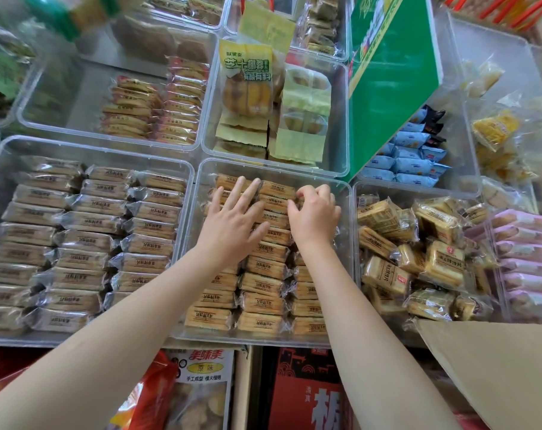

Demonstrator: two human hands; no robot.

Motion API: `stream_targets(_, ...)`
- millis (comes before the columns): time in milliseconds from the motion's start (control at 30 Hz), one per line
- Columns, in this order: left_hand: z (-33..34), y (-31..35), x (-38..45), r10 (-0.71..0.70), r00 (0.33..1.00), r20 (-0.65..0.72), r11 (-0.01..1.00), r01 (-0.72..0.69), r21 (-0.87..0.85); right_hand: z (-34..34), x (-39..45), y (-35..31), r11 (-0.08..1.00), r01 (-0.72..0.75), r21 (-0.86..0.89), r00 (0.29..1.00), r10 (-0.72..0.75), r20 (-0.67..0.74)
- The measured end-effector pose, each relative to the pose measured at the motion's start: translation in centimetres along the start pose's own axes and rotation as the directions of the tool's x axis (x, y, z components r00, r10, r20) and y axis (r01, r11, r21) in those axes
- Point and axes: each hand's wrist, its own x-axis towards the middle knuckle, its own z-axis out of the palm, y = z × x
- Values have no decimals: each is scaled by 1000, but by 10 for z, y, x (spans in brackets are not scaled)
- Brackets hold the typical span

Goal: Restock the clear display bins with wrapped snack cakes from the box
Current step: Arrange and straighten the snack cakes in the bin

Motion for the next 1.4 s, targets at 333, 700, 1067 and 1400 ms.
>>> stream_targets(333, -1, 8, 13, 28, 998, 63, 991, -36, 129, -5, 14, -11, 998, -54, 11, 990, 52, 134)
stream_targets(700, 13, 14, -6, -41, 999, -8, 992, 42, 118, -8, 35, -13, 984, -93, 155, 988, 71, 140)
stream_targets(1067, 11, 19, -1, -77, 997, 32, 995, 75, 69, -16, 12, 6, 995, 2, 101, 979, -23, 204)
stream_targets(1400, 9, 16, -6, -82, 996, 39, 995, 80, 57, -24, 19, -7, 987, 61, -150, 912, 6, 410)
